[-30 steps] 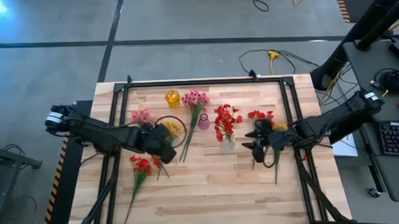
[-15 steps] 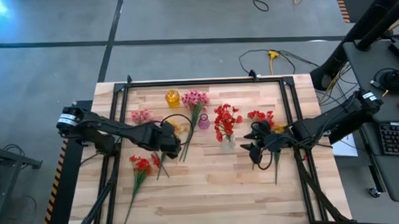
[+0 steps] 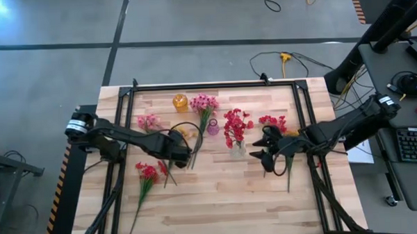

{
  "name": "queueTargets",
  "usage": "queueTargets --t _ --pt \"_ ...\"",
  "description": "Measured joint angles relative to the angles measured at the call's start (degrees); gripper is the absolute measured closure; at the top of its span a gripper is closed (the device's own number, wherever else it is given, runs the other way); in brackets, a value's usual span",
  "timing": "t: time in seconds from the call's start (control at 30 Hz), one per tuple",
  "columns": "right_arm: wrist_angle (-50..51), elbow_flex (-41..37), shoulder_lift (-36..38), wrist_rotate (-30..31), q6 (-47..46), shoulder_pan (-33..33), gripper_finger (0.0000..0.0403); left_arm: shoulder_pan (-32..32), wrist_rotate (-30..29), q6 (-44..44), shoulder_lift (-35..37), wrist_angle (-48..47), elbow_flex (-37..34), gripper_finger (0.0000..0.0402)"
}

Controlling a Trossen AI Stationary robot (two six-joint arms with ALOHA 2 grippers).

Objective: Sort flowers into vase by color
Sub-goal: Put the left yellow flowers into the violet vase

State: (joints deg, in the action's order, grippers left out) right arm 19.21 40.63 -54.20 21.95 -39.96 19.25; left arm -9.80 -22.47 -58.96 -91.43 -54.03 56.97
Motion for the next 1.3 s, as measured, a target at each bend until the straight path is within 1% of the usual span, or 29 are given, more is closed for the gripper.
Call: queueTargets --t 0.17,0.3,0.4,0.6,0.83,1.07,1.17,1.3 --pt "1.7 4.0 -0.7 0.0 3.6 -0.1 0.0181 0.1 -0.5 0.6 -3.0 -1.1 -0.1 0.0184" --pt "5.9 6.3 -0.7 -0.5 4.0 0.0 0.0181 0.1 -0.9 -2.6 -4.9 -0.5 -0.1 0.0184" --pt "7.8 6.7 -0.7 -0.5 4.1 0.0 0.0181 0.1 -1.0 -3.0 -5.8 0.7 -0.1 0.0184" --pt "8.1 6.2 -0.8 -0.5 5.1 0.0 0.0181 0.1 -1.0 -3.3 -6.7 2.5 -0.1 0.0192" --pt "8.1 6.1 -0.8 -0.5 6.6 0.0 0.0181 0.1 -1.0 -3.5 -6.7 5.4 -1.5 0.0225" --pt "8.1 6.1 -0.8 -0.5 7.1 0.0 0.0181 0.2 -1.0 -6.4 -6.7 6.5 -4.0 0.0251" --pt "8.1 6.1 -0.8 -0.5 7.2 0.0 0.0181 0.2 -1.0 -6.3 -6.6 6.5 -4.0 0.0274" --pt "8.1 6.1 -0.8 -0.5 7.2 0.0 0.0181 0.2 -1.2 -5.8 -6.6 6.5 -3.8 0.0316"
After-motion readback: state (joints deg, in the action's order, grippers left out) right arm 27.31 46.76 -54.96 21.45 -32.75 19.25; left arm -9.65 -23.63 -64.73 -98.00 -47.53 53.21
